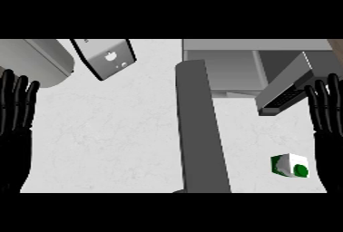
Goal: Pick up the milk, place it into the microwave and close the microwave
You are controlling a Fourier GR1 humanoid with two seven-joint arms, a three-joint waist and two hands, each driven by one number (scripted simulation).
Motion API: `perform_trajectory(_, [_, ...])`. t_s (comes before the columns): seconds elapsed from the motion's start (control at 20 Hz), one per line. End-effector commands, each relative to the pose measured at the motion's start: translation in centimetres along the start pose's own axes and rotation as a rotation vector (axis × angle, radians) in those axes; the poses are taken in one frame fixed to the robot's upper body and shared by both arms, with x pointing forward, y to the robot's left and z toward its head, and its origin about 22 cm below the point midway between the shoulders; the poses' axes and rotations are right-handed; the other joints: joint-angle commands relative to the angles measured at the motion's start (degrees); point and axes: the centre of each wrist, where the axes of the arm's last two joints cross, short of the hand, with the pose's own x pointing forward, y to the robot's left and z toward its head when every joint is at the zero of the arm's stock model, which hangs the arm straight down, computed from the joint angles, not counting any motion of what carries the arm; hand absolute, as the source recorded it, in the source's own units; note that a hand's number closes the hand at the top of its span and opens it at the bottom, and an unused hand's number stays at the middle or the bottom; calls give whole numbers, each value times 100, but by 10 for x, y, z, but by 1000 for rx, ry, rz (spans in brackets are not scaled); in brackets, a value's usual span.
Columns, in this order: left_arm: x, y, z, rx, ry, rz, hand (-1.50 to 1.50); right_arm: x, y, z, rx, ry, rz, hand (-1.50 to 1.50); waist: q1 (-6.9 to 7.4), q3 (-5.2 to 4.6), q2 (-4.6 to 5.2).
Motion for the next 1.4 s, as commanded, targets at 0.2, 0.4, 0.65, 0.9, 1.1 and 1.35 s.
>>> perform_trajectory(0.2, [-4,-3,-3,-2,13,30,-150,20,-7,37,106,-91,-76,-150,-75,-36,-249])
perform_trajectory(0.4, [-38,8,8,74,152,106,-150,41,-31,45,230,7,-65,-150,-95,-40,-241])
perform_trajectory(0.65, [-11,13,40,57,163,99,-150,46,-38,74,220,28,-52,-150,-53,-36,-249])
perform_trajectory(0.9, [18,43,55,43,148,107,-150,47,-40,89,132,48,4,-150,-25,-37,-254])
perform_trajectory(1.1, [9,42,64,44,152,109,-150,38,-49,99,115,81,39,-150,-38,-37,-245])
perform_trajectory(1.35, [11,64,71,37,146,117,-150,-6,-49,103,114,135,48,-150,-5,-37,-241])
